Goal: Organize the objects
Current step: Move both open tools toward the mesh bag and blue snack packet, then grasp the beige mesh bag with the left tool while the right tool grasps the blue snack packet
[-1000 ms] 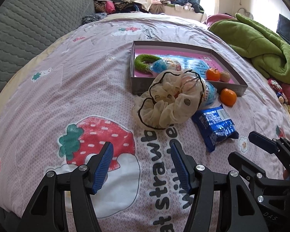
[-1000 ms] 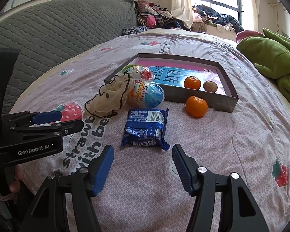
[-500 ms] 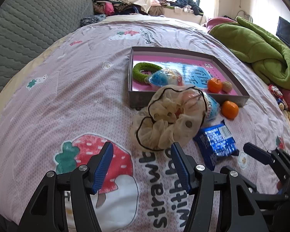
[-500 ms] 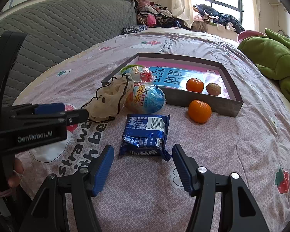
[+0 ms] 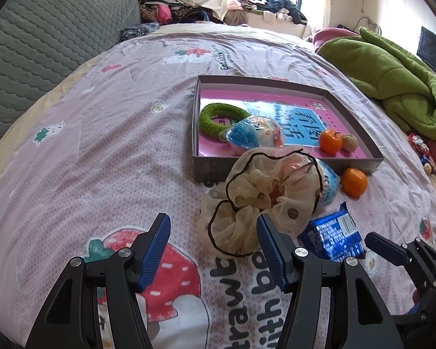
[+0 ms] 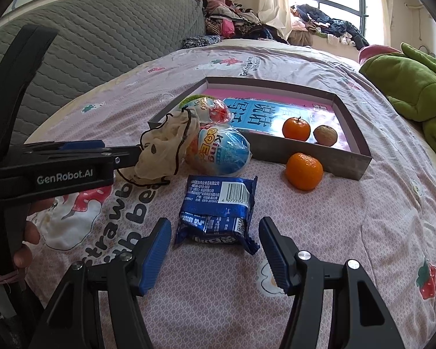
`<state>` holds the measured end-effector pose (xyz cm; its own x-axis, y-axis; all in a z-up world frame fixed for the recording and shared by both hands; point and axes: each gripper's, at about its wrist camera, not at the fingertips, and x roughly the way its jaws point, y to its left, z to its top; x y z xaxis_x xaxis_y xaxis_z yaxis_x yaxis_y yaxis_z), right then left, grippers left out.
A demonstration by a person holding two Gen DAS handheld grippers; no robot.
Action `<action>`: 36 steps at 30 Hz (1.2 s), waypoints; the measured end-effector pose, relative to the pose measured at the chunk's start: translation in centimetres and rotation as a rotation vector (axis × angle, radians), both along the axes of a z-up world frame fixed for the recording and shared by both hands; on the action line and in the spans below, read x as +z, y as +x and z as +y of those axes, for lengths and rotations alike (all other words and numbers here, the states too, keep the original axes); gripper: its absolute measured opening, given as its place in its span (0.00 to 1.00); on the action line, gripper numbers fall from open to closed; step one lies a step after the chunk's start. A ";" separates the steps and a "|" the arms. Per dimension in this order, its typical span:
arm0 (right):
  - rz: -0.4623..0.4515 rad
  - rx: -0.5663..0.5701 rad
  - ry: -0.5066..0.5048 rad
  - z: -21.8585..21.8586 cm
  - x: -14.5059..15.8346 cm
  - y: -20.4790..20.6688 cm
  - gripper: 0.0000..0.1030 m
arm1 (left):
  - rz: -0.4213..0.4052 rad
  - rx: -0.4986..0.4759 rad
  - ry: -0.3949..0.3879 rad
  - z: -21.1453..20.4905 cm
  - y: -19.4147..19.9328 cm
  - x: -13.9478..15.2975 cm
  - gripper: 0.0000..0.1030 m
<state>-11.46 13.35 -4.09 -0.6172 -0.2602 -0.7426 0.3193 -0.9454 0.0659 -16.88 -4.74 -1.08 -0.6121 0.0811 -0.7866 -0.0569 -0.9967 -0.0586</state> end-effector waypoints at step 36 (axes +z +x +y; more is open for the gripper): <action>-0.003 0.001 -0.012 -0.5 -2.4 -1.7 0.57 | -0.060 -0.087 0.021 1.5 -3.5 -4.6 0.62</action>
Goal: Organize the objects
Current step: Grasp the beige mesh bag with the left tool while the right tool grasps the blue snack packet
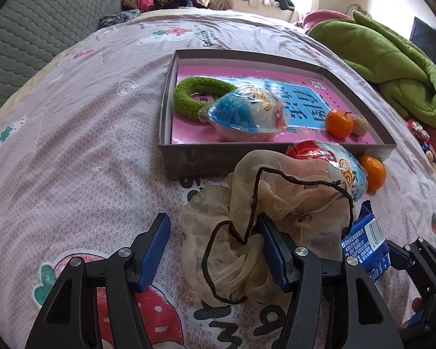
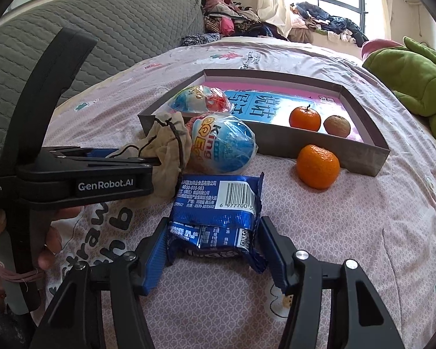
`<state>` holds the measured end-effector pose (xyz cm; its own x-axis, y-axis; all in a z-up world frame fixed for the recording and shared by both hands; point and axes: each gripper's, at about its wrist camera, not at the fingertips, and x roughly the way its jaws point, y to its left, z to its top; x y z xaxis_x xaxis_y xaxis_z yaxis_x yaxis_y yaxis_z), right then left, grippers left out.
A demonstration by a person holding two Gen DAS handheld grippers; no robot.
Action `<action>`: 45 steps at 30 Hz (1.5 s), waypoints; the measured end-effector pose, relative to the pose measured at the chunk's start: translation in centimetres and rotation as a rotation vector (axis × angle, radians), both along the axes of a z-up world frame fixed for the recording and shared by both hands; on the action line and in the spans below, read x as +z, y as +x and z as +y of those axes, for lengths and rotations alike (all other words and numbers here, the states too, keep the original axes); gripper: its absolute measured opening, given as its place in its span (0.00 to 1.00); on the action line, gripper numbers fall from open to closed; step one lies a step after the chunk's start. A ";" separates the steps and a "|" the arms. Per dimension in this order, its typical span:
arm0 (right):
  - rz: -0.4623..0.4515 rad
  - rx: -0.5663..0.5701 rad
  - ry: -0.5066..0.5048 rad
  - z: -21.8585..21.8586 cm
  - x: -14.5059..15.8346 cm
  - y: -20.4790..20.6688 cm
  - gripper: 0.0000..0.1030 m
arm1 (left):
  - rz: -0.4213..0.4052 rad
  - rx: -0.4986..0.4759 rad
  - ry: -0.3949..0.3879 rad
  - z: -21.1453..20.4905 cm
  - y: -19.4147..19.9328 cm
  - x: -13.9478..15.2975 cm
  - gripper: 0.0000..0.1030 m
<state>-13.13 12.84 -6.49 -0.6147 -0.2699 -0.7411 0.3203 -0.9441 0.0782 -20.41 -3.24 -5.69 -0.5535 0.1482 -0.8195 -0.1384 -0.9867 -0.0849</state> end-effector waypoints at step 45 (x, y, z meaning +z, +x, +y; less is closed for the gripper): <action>0.009 0.029 -0.041 1.5 0.7 1.8 0.53 | 0.067 0.017 0.072 -0.2 5.6 1.7 0.10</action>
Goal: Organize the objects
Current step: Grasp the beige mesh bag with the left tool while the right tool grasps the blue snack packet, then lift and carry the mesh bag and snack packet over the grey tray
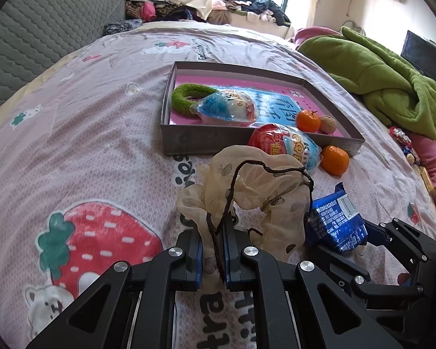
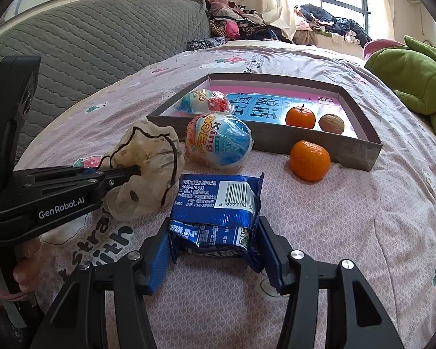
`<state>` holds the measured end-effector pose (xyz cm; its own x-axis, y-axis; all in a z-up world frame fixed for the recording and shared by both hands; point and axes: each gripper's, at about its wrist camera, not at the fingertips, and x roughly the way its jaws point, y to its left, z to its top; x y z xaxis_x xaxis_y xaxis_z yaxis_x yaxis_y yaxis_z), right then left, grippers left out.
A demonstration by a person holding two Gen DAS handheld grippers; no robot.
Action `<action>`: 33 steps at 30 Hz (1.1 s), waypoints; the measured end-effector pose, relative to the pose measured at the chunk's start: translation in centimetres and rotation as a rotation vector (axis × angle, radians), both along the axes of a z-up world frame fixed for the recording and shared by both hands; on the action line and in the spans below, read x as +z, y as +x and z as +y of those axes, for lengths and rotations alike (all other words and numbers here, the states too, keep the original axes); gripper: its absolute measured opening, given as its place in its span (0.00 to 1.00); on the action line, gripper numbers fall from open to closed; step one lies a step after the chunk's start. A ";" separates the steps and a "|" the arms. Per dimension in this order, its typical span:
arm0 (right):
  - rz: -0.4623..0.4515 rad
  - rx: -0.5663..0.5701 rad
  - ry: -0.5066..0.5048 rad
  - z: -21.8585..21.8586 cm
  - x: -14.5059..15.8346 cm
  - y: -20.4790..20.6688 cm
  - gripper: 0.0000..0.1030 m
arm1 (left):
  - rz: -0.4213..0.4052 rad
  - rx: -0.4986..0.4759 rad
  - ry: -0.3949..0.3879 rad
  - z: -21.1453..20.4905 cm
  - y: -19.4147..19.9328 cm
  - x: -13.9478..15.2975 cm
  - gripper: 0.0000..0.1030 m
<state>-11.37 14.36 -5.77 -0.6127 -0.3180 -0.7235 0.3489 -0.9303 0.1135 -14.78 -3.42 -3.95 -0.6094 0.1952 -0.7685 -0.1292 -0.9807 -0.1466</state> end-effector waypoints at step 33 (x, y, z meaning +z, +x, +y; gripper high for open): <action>0.084 -0.019 -0.075 2.5 3.4 1.9 0.53 | 0.120 0.060 -0.006 0.3 4.5 4.0 0.09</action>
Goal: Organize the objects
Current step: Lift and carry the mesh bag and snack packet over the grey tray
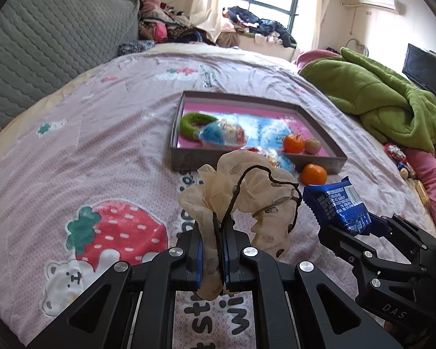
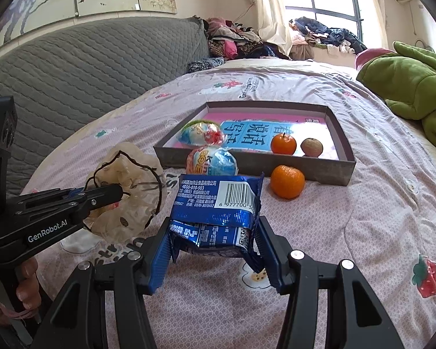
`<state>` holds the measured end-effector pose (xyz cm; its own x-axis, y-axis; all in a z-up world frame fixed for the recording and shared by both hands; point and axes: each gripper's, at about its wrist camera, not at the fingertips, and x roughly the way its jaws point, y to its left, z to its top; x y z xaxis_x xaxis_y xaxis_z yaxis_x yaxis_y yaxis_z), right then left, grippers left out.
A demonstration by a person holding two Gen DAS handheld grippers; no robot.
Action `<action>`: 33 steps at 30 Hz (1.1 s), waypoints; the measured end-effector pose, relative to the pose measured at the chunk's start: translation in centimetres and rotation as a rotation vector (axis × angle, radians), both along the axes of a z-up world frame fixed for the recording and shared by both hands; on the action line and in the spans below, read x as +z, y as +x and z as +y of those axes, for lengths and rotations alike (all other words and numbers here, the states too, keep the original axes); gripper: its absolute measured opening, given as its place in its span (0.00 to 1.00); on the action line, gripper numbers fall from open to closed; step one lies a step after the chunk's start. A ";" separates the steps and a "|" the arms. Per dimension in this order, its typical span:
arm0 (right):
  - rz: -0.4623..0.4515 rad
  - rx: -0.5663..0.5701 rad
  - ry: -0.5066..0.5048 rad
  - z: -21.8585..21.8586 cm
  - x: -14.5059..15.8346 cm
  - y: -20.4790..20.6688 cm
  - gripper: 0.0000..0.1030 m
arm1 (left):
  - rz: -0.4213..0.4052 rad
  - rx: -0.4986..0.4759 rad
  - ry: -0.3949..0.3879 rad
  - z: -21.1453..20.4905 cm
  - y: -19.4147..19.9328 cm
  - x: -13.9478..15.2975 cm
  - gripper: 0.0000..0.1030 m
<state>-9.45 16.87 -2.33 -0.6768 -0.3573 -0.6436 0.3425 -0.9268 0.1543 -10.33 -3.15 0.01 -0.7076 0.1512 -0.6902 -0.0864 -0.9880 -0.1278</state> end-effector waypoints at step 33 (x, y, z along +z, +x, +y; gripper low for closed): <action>0.197 -0.043 0.006 2.2 7.3 -3.8 0.53 | 0.130 -0.025 -0.007 3.9 -3.9 6.2 0.09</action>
